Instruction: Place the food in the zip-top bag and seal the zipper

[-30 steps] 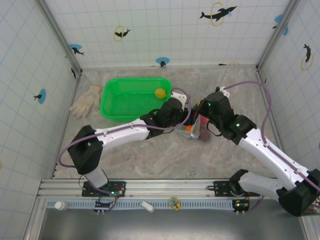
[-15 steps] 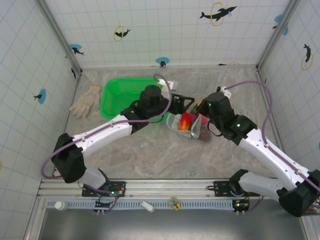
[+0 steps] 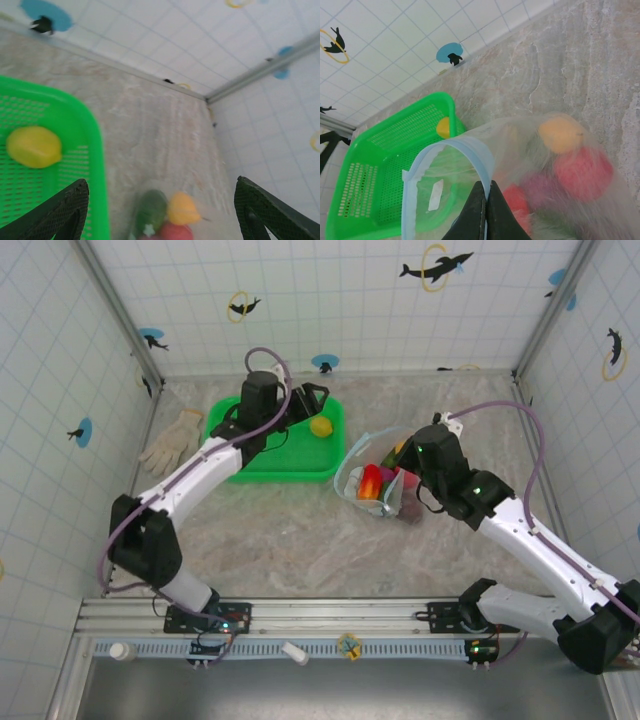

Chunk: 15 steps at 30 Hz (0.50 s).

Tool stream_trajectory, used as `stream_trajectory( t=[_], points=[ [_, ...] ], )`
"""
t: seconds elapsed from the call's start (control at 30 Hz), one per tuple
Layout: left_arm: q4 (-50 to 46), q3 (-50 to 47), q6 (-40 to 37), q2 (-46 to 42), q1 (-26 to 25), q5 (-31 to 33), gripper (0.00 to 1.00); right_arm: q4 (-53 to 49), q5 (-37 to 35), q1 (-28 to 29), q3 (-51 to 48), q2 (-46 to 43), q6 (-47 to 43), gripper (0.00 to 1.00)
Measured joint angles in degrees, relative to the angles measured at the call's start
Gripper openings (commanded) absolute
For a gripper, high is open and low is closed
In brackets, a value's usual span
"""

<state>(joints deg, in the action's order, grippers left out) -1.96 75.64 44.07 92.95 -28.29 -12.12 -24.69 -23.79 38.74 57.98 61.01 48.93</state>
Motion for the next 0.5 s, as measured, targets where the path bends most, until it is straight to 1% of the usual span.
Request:
stream_trajectory(
  t=[0.13,0.23,0.33,0.5],
  points=[
    [-4.7,3.1,4.5,7.3,2.3,1.2,0.78,0.0,-0.3,-0.2,0.0,-0.7,-0.9,0.00],
    [-10.1,10.4,7.1,15.8,2.4,1.2,0.76,0.0,-0.5,-0.2,0.0,-1.0,-1.3,0.00],
    [-13.0,16.6,9.0,22.9,2.3,1.0,0.76,0.0,-0.6,-0.2,0.0,-1.1,-1.9,0.00],
    [-15.8,17.4,13.0,27.5,2.3,1.2,0.77,0.0,-0.6,-0.2,-1.2,-1.4,-2.5,0.00]
  ],
)
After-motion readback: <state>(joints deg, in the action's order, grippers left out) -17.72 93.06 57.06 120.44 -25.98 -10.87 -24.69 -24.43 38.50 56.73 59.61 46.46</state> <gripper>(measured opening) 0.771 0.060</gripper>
